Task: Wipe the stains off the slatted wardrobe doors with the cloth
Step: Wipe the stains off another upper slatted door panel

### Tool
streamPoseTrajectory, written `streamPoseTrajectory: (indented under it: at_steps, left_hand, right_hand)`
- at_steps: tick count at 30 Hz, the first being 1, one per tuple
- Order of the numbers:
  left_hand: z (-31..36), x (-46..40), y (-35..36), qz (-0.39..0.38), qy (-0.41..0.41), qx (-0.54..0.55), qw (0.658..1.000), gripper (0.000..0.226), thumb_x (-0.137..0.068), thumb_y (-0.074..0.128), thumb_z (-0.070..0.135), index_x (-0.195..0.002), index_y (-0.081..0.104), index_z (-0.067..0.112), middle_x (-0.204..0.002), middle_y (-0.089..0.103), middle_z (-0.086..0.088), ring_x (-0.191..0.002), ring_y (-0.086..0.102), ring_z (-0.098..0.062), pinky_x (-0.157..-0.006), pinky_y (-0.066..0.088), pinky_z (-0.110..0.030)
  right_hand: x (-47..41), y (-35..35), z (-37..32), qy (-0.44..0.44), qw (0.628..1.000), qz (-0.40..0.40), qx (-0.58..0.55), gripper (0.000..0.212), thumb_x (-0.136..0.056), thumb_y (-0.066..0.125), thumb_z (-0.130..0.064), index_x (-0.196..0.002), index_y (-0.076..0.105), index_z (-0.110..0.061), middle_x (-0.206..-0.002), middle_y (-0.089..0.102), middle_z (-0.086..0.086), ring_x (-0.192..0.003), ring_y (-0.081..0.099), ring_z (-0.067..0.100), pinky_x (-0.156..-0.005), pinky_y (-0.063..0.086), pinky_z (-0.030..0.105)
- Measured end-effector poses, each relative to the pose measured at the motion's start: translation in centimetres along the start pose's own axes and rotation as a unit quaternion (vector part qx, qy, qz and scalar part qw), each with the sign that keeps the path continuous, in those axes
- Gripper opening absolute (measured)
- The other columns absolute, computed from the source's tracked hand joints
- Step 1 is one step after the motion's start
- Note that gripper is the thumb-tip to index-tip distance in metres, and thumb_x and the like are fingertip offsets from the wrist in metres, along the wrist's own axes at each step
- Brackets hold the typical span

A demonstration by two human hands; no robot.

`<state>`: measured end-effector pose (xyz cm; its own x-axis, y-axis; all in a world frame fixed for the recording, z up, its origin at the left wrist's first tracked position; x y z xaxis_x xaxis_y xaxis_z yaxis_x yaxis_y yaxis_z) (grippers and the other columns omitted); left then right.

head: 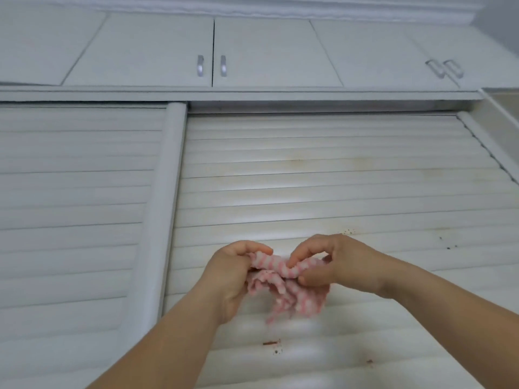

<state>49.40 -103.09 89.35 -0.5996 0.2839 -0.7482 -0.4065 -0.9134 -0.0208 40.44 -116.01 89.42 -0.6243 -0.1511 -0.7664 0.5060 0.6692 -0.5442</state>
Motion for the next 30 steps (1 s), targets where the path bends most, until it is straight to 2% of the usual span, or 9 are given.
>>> streamPoseTrajectory:
  at_steps: [3, 7, 12, 19, 22, 24, 26, 28, 30]
  left_hand:
    - [1.4, -1.6, 0.2, -0.014, 0.035, 0.001, 0.999, 0.039, -0.087, 0.036, -0.015, -0.067, 0.062, 0.006, -0.06, 0.061, -0.01, -0.048, 0.049, -0.018, -0.045, 0.038, -0.022]
    - [2.5, -3.1, 0.6, -0.03, 0.068, 0.023, 0.997, 0.046, -0.081, 0.037, -0.016, -0.053, 0.062, 0.01, -0.064, 0.063, -0.013, -0.057, 0.046, -0.023, -0.053, 0.033, -0.028]
    - [3.6, -4.1, -0.7, 0.013, 0.102, -0.02, 0.995, 0.037, -0.081, 0.04, -0.014, -0.063, 0.059, 0.011, -0.066, 0.059, -0.01, -0.044, 0.05, -0.015, -0.042, 0.041, -0.019]
    - [5.1, -5.9, -4.2, 0.083, 0.156, -0.033, 0.984, 0.028, -0.088, 0.044, -0.009, -0.079, 0.063, 0.009, -0.077, 0.059, -0.011, -0.058, 0.056, -0.018, -0.048, 0.047, -0.023]
    - [4.7, -6.6, -5.4, 0.089, 0.161, -0.07, 0.98, 0.026, -0.087, 0.047, -0.01, -0.09, 0.063, 0.011, -0.091, 0.062, -0.01, -0.07, 0.06, -0.017, -0.065, 0.052, -0.025]
    - [5.3, -6.8, -6.8, 0.145, 0.21, -0.273, 0.928, 0.034, -0.088, 0.044, -0.008, -0.102, 0.064, 0.016, -0.107, 0.061, -0.004, -0.091, 0.059, -0.013, -0.08, 0.046, -0.019]
    - [5.5, -7.0, -7.1, 0.17, 0.236, -0.491, 0.821, 0.045, -0.088, 0.04, -0.005, -0.122, 0.058, 0.018, -0.126, 0.053, 0.002, -0.116, 0.049, -0.015, -0.094, 0.038, -0.021]
    - [4.8, -7.5, -7.1, 0.159, 0.226, -0.598, 0.753, 0.045, -0.088, 0.039, -0.002, -0.129, 0.051, 0.014, -0.135, 0.045, 0.0, -0.124, 0.041, -0.02, -0.101, 0.034, -0.028]
    - [4.0, -7.8, -7.0, 0.152, 0.21, -0.645, 0.719, 0.045, -0.089, 0.039, -0.001, -0.131, 0.049, 0.011, -0.138, 0.042, -0.002, -0.126, 0.039, -0.021, -0.103, 0.033, -0.03]
  right_hand:
    - [-1.5, -0.4, -0.1, 0.01, 0.999, 0.023, -0.043, 0.032, -0.073, 0.067, -0.047, -0.086, 0.074, -0.018, -0.087, 0.071, -0.011, -0.07, 0.062, -0.005, -0.074, 0.046, 0.018]
    - [-3.5, -0.3, -0.1, 0.004, 0.997, 0.058, -0.049, 0.02, -0.085, 0.068, -0.028, -0.105, 0.064, -0.024, -0.093, 0.068, -0.002, -0.066, 0.062, 0.005, -0.055, 0.046, 0.021]
    - [-6.0, -0.3, -0.6, 0.005, 0.999, 0.042, -0.018, 0.02, -0.081, 0.074, -0.023, -0.099, 0.067, -0.026, -0.086, 0.066, 0.003, -0.071, 0.065, 0.018, -0.067, 0.049, 0.034]
    - [-9.3, 1.5, -2.6, -0.046, 0.999, 0.02, -0.014, 0.029, -0.078, 0.076, -0.024, -0.104, 0.064, -0.03, -0.092, 0.065, -0.003, -0.069, 0.062, 0.01, -0.052, 0.046, 0.017]
    - [-10.7, 0.1, -2.4, -0.058, 0.992, 0.11, 0.028, 0.024, -0.083, 0.07, -0.011, -0.096, 0.063, -0.03, -0.085, 0.06, -0.002, -0.057, 0.057, 0.012, -0.041, 0.043, 0.018]
    - [-11.1, -3.2, -2.2, -0.064, 0.964, 0.25, 0.064, 0.019, -0.085, 0.064, -0.014, -0.096, 0.063, -0.03, -0.084, 0.064, -0.004, -0.058, 0.062, 0.014, -0.051, 0.051, 0.024]
    - [-10.4, -6.4, -2.7, -0.054, 0.89, 0.394, 0.226, 0.021, -0.09, 0.055, -0.023, -0.108, 0.062, -0.031, -0.099, 0.064, -0.002, -0.086, 0.063, 0.021, -0.068, 0.046, 0.03]
    - [-10.3, -7.7, -3.3, -0.052, 0.808, 0.45, 0.376, 0.025, -0.096, 0.045, -0.024, -0.117, 0.057, -0.03, -0.114, 0.057, 0.002, -0.106, 0.049, 0.026, -0.074, 0.031, 0.031]
    - [-11.3, -7.7, -2.6, -0.04, 0.789, 0.436, 0.431, 0.026, -0.098, 0.041, -0.023, -0.118, 0.055, -0.028, -0.12, 0.054, 0.002, -0.11, 0.045, 0.027, -0.076, 0.027, 0.033]
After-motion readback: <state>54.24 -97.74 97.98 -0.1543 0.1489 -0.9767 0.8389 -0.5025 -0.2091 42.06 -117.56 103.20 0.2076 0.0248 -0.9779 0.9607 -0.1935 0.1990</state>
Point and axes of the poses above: each hand's wrist, its own x-axis away from the middle knuckle, its own y-axis out of the palm, z = x × y, the point moved 9 cm from there along -x, towards the middle knuckle
